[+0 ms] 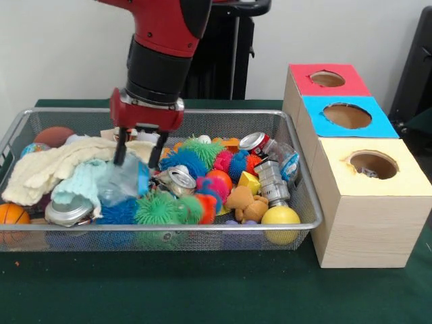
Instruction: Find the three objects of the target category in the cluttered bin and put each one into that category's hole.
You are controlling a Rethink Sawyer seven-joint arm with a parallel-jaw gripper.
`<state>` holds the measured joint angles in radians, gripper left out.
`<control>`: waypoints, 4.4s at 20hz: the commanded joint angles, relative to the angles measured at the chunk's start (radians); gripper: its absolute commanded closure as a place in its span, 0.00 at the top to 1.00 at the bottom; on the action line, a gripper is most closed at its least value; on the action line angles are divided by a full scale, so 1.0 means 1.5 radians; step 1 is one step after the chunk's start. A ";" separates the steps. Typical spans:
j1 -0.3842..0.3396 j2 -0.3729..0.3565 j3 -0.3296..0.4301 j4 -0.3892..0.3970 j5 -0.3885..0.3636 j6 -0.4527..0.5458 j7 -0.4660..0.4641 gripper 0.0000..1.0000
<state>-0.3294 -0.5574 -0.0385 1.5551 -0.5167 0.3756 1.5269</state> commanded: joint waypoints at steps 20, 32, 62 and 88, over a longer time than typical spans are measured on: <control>-0.087 -0.040 0.034 -0.064 -0.043 0.100 -0.096 1.00; -0.167 0.045 0.162 -0.073 -0.041 0.013 -0.115 1.00; -0.058 0.033 0.136 0.045 0.003 -0.122 0.177 1.00; -0.074 0.095 0.041 0.035 0.046 -0.166 0.103 1.00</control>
<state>-0.3775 -0.4778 0.0260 1.5958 -0.4135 0.1285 1.5859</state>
